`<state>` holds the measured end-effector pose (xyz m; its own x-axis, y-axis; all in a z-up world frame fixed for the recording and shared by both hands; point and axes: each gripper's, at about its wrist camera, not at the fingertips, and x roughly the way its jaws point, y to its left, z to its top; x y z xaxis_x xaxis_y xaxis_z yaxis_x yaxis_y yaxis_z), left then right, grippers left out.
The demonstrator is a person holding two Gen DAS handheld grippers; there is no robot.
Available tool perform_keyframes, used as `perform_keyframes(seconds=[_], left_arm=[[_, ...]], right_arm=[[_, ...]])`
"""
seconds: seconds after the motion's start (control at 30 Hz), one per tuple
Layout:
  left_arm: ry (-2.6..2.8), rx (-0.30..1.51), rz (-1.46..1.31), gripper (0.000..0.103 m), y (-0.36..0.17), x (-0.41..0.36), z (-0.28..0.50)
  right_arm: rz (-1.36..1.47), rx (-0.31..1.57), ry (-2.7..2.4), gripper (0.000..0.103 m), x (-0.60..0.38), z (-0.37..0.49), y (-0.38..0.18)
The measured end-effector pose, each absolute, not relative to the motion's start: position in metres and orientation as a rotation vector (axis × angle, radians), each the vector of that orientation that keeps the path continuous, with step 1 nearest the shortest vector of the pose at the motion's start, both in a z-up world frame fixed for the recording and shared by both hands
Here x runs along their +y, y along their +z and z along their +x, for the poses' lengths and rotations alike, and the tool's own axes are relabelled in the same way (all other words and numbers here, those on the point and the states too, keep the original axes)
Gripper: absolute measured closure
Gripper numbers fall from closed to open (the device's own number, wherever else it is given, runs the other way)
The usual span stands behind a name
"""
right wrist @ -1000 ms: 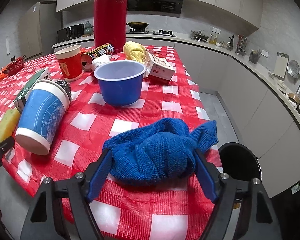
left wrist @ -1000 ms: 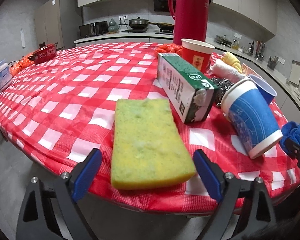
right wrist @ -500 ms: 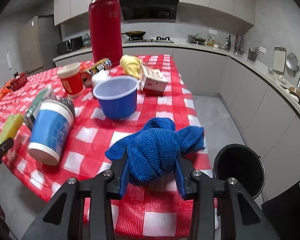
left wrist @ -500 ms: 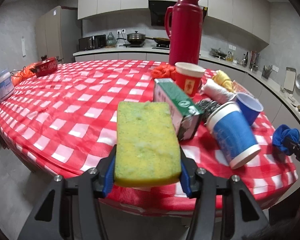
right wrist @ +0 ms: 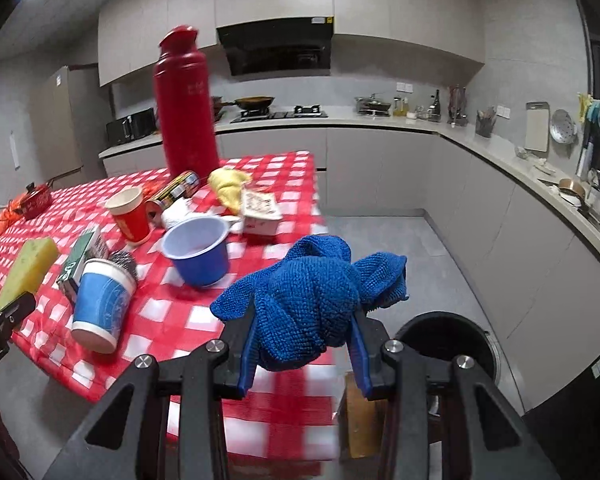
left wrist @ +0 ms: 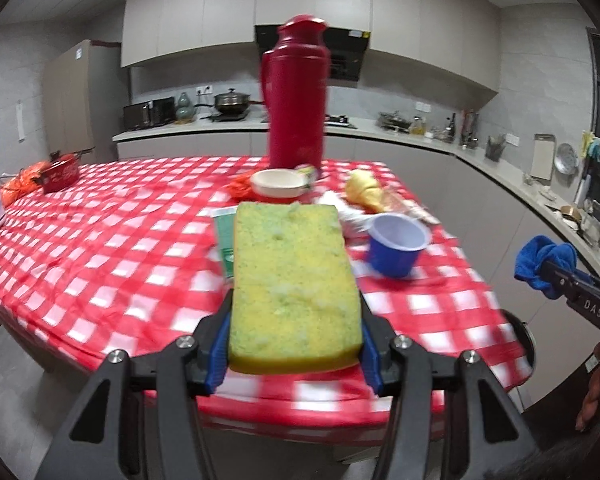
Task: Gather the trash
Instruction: 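Carry sponge and towel to the black bin and open both tools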
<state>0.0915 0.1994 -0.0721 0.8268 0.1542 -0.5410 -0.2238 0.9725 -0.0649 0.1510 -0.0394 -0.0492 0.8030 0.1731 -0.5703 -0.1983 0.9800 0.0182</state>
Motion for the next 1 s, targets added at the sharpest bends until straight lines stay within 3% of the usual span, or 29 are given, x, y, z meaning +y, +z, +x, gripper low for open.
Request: perform_keyframes(seconds=[0.53, 1.0], left_arm=[[0.051, 0.529, -0.098, 0.049, -0.054, 0.082, 0.113], [-0.083, 0.583, -0.069, 0.049, -0.080, -0.043, 0.141]], right_arm=[[-0.024, 0.572, 0.102, 0.062, -0.157, 0.138, -0.024], [-0.040, 0.608, 0.067, 0.062, -0.264, 0.140, -0.048]])
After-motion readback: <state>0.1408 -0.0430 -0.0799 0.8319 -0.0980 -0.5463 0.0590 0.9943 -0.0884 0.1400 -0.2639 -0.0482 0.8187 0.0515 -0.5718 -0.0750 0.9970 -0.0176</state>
